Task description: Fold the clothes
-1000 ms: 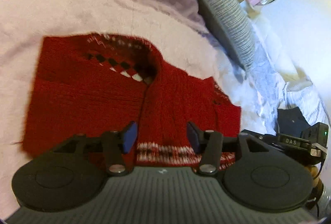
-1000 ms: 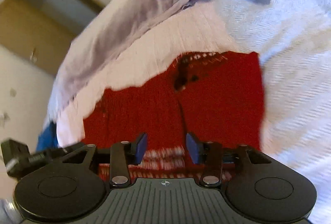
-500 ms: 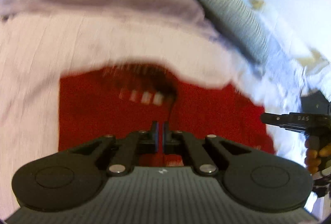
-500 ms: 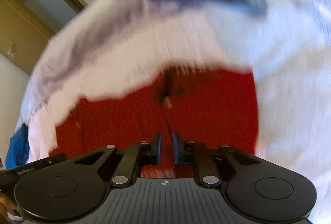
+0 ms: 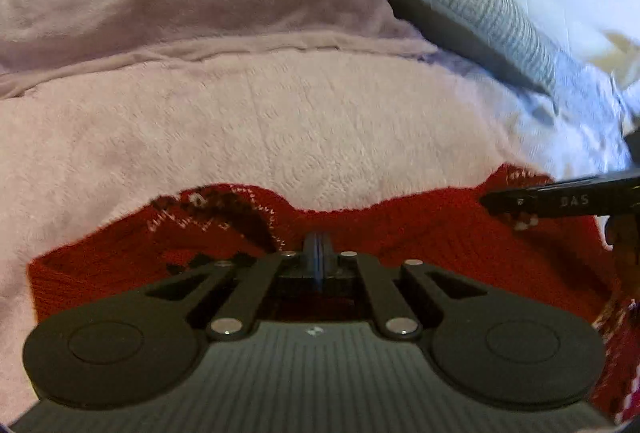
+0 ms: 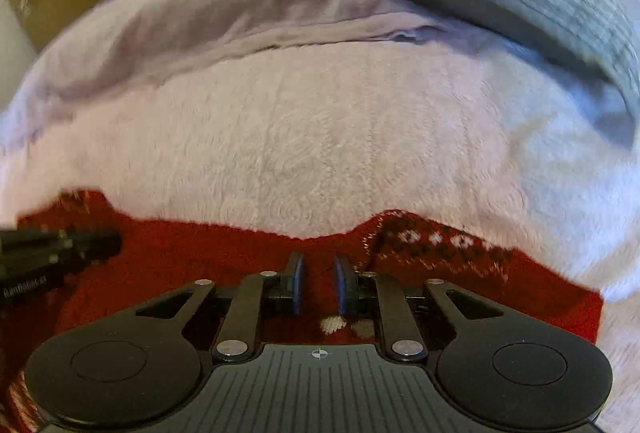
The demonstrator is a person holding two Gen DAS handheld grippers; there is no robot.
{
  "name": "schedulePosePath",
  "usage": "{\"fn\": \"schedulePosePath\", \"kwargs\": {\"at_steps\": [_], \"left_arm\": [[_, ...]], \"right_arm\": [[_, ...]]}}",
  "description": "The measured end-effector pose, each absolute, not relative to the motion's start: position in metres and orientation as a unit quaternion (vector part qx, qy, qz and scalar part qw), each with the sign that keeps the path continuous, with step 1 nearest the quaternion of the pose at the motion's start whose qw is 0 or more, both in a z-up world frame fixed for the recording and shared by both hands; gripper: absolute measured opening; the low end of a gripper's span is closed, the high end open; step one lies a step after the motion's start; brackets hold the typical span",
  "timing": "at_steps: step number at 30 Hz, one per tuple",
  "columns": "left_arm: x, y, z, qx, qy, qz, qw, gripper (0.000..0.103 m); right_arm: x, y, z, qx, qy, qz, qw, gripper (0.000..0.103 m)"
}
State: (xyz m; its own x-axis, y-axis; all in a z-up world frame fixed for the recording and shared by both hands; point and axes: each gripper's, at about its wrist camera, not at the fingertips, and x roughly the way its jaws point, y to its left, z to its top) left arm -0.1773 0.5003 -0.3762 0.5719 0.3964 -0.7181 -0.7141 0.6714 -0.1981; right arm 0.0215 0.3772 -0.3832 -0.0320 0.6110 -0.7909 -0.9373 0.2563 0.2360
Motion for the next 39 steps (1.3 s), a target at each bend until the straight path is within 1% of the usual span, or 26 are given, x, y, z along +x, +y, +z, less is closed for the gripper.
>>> {"fn": "schedulePosePath", "kwargs": {"at_steps": [3, 7, 10, 12, 15, 18, 20, 22, 25, 28, 29, 30, 31, 33, 36, 39], "left_arm": [[-0.187, 0.491, -0.357, -0.247, 0.311, 0.328, 0.857, 0.002], [-0.201, 0.459, -0.338, -0.252, 0.296, 0.308, 0.868, 0.002], [-0.206, 0.424, -0.348, -0.237, 0.336, 0.287, 0.865, 0.003], [-0.211, 0.406, -0.357, -0.224, 0.363, 0.301, 0.853, 0.004], [-0.227, 0.395, -0.345, -0.246, 0.342, 0.320, 0.849, 0.003], [-0.235, 0.388, -0.337, -0.257, 0.337, 0.322, 0.847, 0.003], [-0.232, 0.390, -0.344, -0.265, 0.379, 0.320, 0.827, 0.009], [-0.231, 0.391, -0.348, -0.275, 0.414, 0.319, 0.807, 0.009], [-0.242, 0.388, -0.325, -0.290, 0.419, 0.331, 0.794, 0.010], [-0.250, 0.377, -0.301, -0.284, 0.453, 0.344, 0.772, 0.010], [-0.253, 0.371, -0.291, -0.281, 0.459, 0.346, 0.768, 0.011], [-0.256, 0.365, -0.280, -0.278, 0.465, 0.348, 0.765, 0.013], [-0.259, 0.359, -0.270, -0.275, 0.471, 0.350, 0.761, 0.014], [-0.265, 0.348, -0.249, -0.268, 0.483, 0.355, 0.754, 0.017], [-0.275, 0.330, -0.218, -0.258, 0.501, 0.361, 0.743, 0.033], [-0.285, 0.308, -0.190, -0.248, 0.504, 0.372, 0.739, 0.034]], "right_arm": [[0.021, 0.360, -0.356, -0.174, 0.404, 0.576, 0.689, 0.015], [-0.001, 0.323, -0.326, -0.149, 0.398, 0.596, 0.682, 0.015], [-0.026, 0.298, -0.337, -0.178, 0.418, 0.592, 0.666, 0.015], [-0.040, 0.283, -0.354, -0.214, 0.432, 0.570, 0.666, 0.015], [-0.050, 0.262, -0.344, -0.203, 0.419, 0.565, 0.682, 0.015], [-0.059, 0.249, -0.336, -0.208, 0.446, 0.542, 0.682, 0.015], [-0.065, 0.241, -0.331, -0.212, 0.465, 0.525, 0.680, 0.015], [-0.071, 0.233, -0.326, -0.216, 0.484, 0.508, 0.678, 0.015], [-0.080, 0.220, -0.319, -0.222, 0.513, 0.482, 0.675, 0.015], [-0.089, 0.208, -0.311, -0.227, 0.540, 0.456, 0.670, 0.016], [-0.092, 0.204, -0.309, -0.229, 0.549, 0.447, 0.668, 0.017], [-0.095, 0.200, -0.306, -0.230, 0.558, 0.437, 0.666, 0.026], [-0.101, 0.191, -0.304, -0.239, 0.578, 0.418, 0.659, 0.042], [-0.112, 0.175, -0.294, -0.239, 0.603, 0.393, 0.651, 0.054], [-0.123, 0.159, -0.270, -0.220, 0.621, 0.383, 0.647, 0.056], [-0.130, 0.153, -0.237, -0.213, 0.603, 0.407, 0.653, 0.057]]}}
